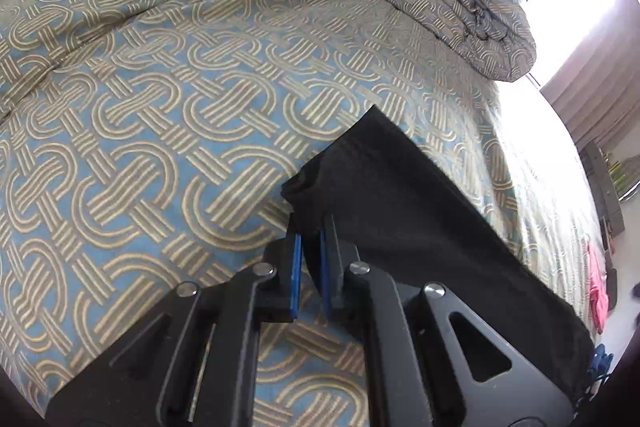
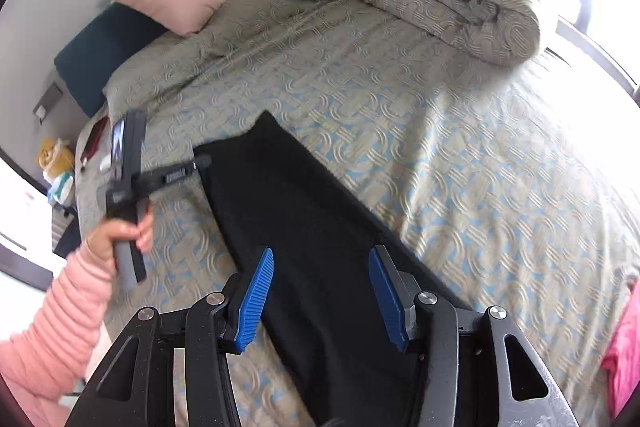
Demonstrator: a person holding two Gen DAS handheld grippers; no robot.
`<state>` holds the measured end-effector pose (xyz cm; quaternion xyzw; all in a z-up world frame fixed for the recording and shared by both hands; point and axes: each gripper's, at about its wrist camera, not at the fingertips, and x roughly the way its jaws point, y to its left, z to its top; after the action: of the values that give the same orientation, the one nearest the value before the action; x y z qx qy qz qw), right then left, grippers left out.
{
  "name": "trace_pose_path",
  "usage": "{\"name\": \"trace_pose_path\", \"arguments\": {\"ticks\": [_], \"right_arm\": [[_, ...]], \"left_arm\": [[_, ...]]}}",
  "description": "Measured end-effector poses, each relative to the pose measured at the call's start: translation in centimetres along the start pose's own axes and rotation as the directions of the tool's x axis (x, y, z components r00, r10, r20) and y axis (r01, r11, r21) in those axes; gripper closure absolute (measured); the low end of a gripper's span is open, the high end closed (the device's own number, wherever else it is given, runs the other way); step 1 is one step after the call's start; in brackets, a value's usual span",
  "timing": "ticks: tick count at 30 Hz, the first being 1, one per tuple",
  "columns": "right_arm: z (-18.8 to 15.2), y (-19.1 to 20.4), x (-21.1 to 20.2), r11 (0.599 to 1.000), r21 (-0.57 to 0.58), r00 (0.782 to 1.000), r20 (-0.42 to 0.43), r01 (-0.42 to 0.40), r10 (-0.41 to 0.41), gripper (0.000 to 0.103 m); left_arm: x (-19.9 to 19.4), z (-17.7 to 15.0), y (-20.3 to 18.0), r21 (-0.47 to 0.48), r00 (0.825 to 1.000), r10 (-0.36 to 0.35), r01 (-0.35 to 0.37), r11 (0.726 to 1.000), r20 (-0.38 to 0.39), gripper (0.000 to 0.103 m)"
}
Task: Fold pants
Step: 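Fold the held trousers' end over the bundle with the left gripper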
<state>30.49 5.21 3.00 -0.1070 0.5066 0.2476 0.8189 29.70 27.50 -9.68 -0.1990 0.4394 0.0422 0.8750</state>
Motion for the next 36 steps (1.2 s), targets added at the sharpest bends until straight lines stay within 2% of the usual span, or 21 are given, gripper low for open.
{"name": "trace_pose_path", "arguments": {"ticks": [3,6,8,11,14,15,17,20,23,26,30,36], "right_arm": [[-1.7,-1.4,0.8,0.999,0.045,0.999,-0.046,0.024,-0.022,0.052],[-4.1,-3.3,4.0,0.986,0.166,0.987,-0.151,-0.035,0.06,0.052],[-5.7,-4.2,7.2,0.966,0.25,0.968,-0.217,-0.067,0.124,0.052],[-7.1,-4.7,11.3,0.945,0.324,0.955,-0.259,-0.053,0.143,0.052],[-7.7,-4.9,14.7,0.909,0.407,0.938,-0.272,-0.09,0.214,0.059],[-7.7,-5.0,15.6,0.902,0.424,0.939,-0.275,-0.076,0.208,0.059],[-7.3,-4.9,15.7,0.901,0.429,0.946,-0.259,-0.07,0.197,0.059],[-6.9,-4.4,15.0,0.905,0.42,0.941,-0.278,-0.063,0.194,0.06],[-7.6,-3.2,14.0,0.892,0.419,0.916,-0.267,-0.17,0.3,0.061],[-8.9,-2.5,14.3,0.9,0.406,0.898,-0.318,-0.162,0.305,0.061],[-9.7,-3.3,13.2,0.889,0.424,0.905,-0.286,-0.174,0.314,0.061],[-9.5,-4.7,9.1,0.888,0.404,0.921,-0.217,-0.217,0.324,0.06]], "left_arm": [[-1.1,0.6,-0.6,0.001,1.0,-0.025,0.025,1.0,0.009,0.094],[-2.4,1.2,-2.0,0.033,0.999,-0.042,0.041,0.999,0.031,0.094],[-3.1,1.3,-3.2,0.065,0.998,-0.049,0.046,0.997,0.047,0.094],[-4.1,1.2,-5.1,0.119,0.996,-0.053,0.045,0.992,0.066,0.094],[-4.8,0.9,-6.2,0.152,0.996,-0.055,0.043,0.987,0.076,0.094],[-4.9,0.8,-6.4,0.157,0.995,-0.064,0.051,0.986,0.077,0.094],[-5.1,0.8,-6.8,0.163,0.994,-0.073,0.059,0.985,0.08,0.094],[-5.3,1.0,-7.2,0.175,0.994,-0.074,0.058,0.983,0.084,0.094],[-5.7,1.1,-7.7,0.188,0.992,-0.083,0.065,0.98,0.09,0.094],[-6.1,1.4,-8.5,0.201,0.991,-0.091,0.071,0.977,0.094,0.094],[-7.1,1.1,-10.4,0.253,0.989,-0.109,0.08,0.964,0.103,0.094],[-7.8,0.4,-14.0,0.322,0.985,-0.141,0.103,0.941,0.098,0.094]]}}
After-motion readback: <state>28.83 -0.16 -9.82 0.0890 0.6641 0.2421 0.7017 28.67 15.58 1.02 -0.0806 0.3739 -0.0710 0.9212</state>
